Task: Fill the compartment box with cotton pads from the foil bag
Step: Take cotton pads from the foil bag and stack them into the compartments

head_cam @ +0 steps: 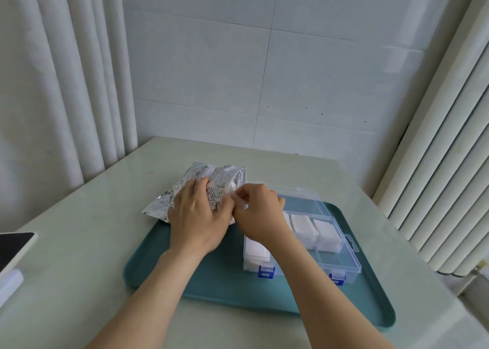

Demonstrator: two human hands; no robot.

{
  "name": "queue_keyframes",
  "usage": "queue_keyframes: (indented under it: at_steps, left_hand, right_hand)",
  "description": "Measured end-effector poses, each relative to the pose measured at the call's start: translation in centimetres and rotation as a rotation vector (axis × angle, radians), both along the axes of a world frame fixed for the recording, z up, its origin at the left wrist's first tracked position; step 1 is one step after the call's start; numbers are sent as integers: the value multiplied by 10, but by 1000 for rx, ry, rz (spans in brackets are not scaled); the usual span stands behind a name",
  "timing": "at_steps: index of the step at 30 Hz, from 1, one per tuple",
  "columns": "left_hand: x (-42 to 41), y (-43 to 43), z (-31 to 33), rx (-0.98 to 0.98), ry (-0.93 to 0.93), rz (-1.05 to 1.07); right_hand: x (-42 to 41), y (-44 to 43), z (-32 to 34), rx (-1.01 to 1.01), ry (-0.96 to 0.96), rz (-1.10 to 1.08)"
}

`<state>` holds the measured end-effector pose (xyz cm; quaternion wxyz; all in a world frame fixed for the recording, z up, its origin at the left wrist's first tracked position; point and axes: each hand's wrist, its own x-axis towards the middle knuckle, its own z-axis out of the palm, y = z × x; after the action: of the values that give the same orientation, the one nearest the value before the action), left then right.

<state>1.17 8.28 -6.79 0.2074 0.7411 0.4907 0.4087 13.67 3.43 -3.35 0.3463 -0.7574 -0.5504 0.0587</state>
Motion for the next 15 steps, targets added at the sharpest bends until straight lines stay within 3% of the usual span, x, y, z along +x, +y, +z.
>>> queue_keyframes:
  at_steps: [6,15]
  left_hand:
    - [-1,0,-1,25,23,26]
    - [8,-3,2,367,-181,3]
  right_hand:
    - [24,-25,25,160,233,-38]
    - [50,-61,32,174,392,-37]
